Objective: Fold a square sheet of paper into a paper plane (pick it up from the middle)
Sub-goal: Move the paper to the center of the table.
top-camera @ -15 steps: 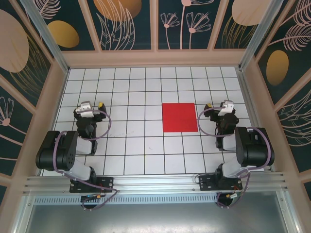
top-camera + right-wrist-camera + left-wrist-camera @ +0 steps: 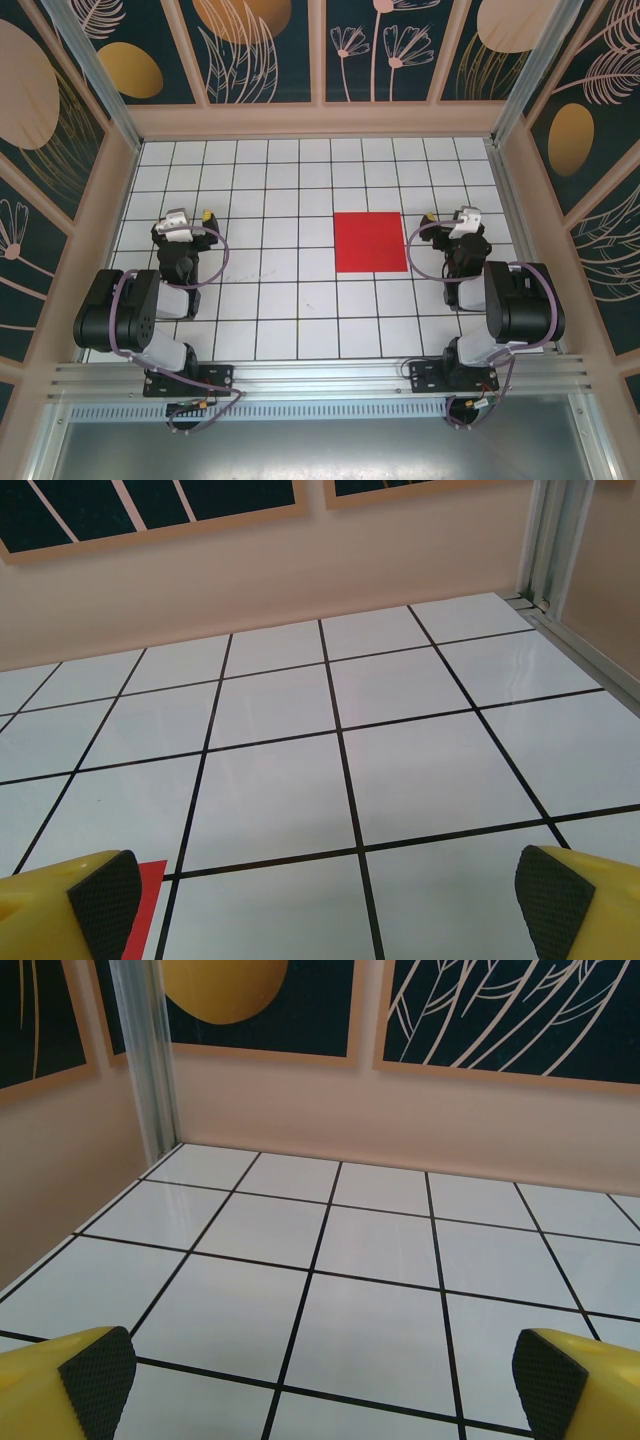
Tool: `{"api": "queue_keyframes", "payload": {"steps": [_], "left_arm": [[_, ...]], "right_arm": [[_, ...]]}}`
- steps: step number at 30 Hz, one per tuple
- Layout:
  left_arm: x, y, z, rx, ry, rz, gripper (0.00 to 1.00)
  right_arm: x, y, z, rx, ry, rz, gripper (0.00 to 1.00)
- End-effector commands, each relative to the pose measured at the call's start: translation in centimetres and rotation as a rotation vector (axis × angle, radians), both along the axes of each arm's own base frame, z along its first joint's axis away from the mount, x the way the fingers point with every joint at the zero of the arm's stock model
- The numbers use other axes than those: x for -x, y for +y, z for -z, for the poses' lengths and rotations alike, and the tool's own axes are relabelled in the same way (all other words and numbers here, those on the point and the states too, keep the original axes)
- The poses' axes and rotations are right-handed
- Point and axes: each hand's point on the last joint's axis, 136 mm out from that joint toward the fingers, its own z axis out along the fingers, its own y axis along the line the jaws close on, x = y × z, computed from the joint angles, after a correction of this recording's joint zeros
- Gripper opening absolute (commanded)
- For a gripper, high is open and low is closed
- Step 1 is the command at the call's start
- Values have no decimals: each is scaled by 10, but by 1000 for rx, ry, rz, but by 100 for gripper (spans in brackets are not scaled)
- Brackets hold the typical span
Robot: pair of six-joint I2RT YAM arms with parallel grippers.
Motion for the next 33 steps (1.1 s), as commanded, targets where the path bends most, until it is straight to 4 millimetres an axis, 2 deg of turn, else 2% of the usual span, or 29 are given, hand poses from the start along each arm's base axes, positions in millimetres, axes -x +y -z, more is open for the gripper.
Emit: {"api": "queue_keyframes", "payload": {"steps": [1,12,14,18,22,25,28,30,33], "left_arm": [[-3,1,-5,-14,-15,4,99],[-1,1,-6,-13,-21,-2,99],[7,8,-8,1,-48,-43,98],[28,19,-21,26,-128,-103,99],[28,21,-25,27,-130,-115,99],[26,20,-33,21,-120,-109,99],[16,16,-42,23,-73,-86,98],[10,16,-47,88,-40,-96,99],[4,4,-60,202,-24,-34,99]], "right_arm": [[-3,4,-6,12,-25,-23,99],[-3,3,-6,11,-26,-22,99],[-4,4,-8,14,-29,-25,99],[-11,2,-22,37,2,26,99],[-14,-4,-43,30,26,112,99],[-13,-1,-55,-20,59,158,99],[-16,6,-50,-142,168,173,99],[-20,15,-35,-219,285,164,99],[-27,41,-24,-308,402,92,99]]}}
